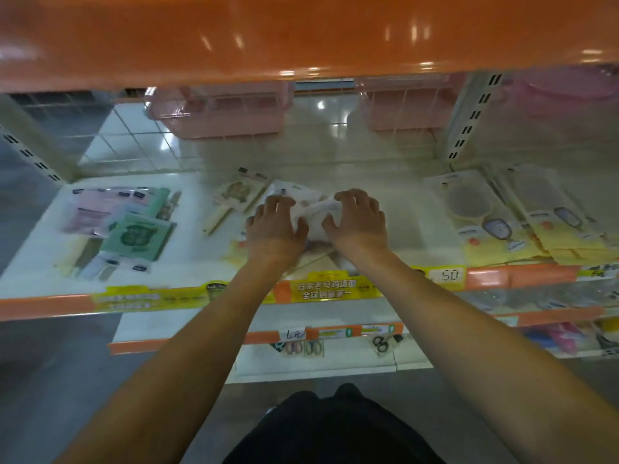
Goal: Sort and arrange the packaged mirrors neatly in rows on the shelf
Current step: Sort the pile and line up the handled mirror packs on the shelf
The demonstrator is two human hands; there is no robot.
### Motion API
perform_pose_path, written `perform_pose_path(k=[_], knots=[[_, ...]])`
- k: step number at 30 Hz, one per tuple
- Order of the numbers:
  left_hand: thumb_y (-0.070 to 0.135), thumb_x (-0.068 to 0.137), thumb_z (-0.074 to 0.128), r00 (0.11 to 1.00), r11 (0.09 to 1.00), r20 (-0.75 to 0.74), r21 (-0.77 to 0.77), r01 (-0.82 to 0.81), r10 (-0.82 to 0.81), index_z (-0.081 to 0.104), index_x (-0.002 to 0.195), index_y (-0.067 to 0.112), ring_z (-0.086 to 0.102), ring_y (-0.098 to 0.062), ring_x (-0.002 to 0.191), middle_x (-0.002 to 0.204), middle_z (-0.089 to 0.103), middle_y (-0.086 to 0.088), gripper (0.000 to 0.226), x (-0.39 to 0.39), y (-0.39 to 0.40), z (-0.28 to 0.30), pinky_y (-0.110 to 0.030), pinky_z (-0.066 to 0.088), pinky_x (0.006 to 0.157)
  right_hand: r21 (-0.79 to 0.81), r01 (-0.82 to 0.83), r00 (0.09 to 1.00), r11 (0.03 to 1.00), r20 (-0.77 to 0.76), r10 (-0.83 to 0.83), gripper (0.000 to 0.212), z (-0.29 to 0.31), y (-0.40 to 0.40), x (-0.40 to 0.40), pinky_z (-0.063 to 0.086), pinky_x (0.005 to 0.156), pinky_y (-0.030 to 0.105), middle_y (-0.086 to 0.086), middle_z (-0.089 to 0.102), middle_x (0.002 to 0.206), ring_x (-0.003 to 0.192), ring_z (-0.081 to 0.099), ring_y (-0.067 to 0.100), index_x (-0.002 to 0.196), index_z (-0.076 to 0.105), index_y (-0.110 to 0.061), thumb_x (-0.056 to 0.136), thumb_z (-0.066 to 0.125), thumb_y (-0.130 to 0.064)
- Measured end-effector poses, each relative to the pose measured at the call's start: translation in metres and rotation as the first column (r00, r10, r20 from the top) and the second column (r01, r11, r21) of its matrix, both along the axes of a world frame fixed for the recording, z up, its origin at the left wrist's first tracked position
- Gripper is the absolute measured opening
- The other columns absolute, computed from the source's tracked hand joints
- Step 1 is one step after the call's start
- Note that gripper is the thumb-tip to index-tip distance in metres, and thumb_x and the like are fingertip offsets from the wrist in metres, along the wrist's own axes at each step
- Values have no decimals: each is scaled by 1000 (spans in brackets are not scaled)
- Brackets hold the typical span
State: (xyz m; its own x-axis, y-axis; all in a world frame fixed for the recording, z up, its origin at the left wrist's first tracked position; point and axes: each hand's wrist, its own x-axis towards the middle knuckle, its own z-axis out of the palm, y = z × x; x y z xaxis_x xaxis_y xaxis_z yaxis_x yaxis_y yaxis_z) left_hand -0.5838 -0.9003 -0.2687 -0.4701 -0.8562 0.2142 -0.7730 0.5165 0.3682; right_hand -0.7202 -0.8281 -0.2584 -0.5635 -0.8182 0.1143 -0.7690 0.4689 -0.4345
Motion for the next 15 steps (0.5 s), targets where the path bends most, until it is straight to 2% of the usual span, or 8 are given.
perform_pose_path(k=[4, 8, 15], knots=[[37, 88, 54, 999, 1000, -24, -3, -27, 26, 52, 124, 19, 52, -30, 115, 129, 51, -5, 41, 39, -15, -3, -41, 41, 91, 90, 25, 998, 996, -63, -19, 49, -1, -19, 37, 33, 98, 42, 5, 42, 138, 123, 37, 33, 132, 48, -23, 88, 55, -44], [38, 89, 54, 999, 1000, -37, 7, -13, 14, 51, 126, 19, 51, -29, 116, 130, 49, -5, 42, 64, -23, -4, -42, 39, 93, 167, 86, 993, 982, -92, -71, 56, -6, -34, 65, 30, 101, 45, 6, 38, 141, 129, 31, 35, 135, 45, -25, 88, 51, -55], [38, 89, 51, 1000, 1000, -18, 19, 5, -5, 51, 125, 20, 49, -29, 117, 132, 49, -4, 41, 79, -34, -7, -43, 39, 94, 238, 125, 984, 963, -156, -89, 52, -12, -35, 88, 32, 94, 46, 11, 38, 137, 122, 34, 37, 136, 42, -28, 92, 41, -57]])
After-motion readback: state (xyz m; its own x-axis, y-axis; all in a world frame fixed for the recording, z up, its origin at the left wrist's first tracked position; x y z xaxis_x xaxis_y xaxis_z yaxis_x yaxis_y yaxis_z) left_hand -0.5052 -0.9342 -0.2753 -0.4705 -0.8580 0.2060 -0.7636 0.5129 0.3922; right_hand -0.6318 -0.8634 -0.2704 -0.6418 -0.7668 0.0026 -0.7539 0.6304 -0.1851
